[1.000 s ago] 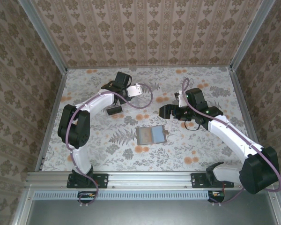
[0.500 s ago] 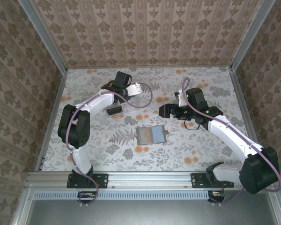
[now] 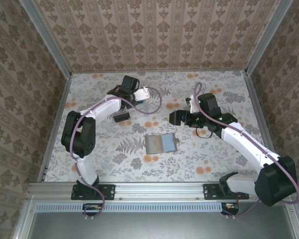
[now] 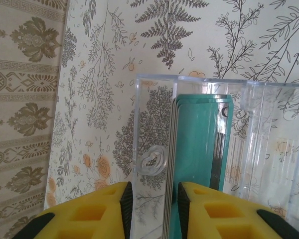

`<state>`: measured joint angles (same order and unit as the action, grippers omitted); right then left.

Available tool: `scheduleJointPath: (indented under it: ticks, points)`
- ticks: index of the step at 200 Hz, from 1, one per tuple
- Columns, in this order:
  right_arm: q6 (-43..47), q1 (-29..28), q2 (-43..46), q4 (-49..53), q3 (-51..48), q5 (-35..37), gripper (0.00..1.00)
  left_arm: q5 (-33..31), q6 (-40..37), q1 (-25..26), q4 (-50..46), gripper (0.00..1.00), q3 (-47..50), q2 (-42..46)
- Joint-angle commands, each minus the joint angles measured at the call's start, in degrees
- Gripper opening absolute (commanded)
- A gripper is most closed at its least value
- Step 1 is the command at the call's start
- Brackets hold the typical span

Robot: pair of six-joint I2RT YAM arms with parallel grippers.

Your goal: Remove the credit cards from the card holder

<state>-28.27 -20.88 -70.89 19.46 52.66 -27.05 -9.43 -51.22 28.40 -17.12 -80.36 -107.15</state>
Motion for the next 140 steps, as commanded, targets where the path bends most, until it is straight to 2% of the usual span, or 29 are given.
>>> scheduleJointPath:
  ticks: [1, 60, 72, 103, 119, 140]
  points:
    - [-0.3, 0.2, -0.6, -1.2, -0.4, -1.0, 1.00, 1.3, 0.4, -0.5, -1.0, 0.34, -0.1, 1.3]
    - [-0.5, 0.2, -1.0, -1.5, -0.6, -1.0, 1.00, 4.0, 5.5, -0.5, -3.1, 0.37, -1.4, 6.5]
    - [-0.7, 0.2, -1.1, -1.6, -0.9, -1.0, 1.00, 4.6, 7.7, -0.4, -4.3, 0.41, -2.2, 7.9]
    - [-0.8, 0.1, -0.9, -1.5, -1.8, 0.5, 1.00, 6.1, 15.5, -0.4, -5.7, 0.44, -3.0, 12.5]
    - [-0.7, -0.3, -0.5, -1.2, -2.3, 1.7, 1.00, 6.0, 21.8, -0.3, -6.3, 0.53, -2.7, 15.2]
    - [-0.3, -1.1, 0.1, -0.2, -2.9, 4.2, 1.00, 6.9, 29.4, -0.3, -5.2, 0.80, 0.3, 20.3]
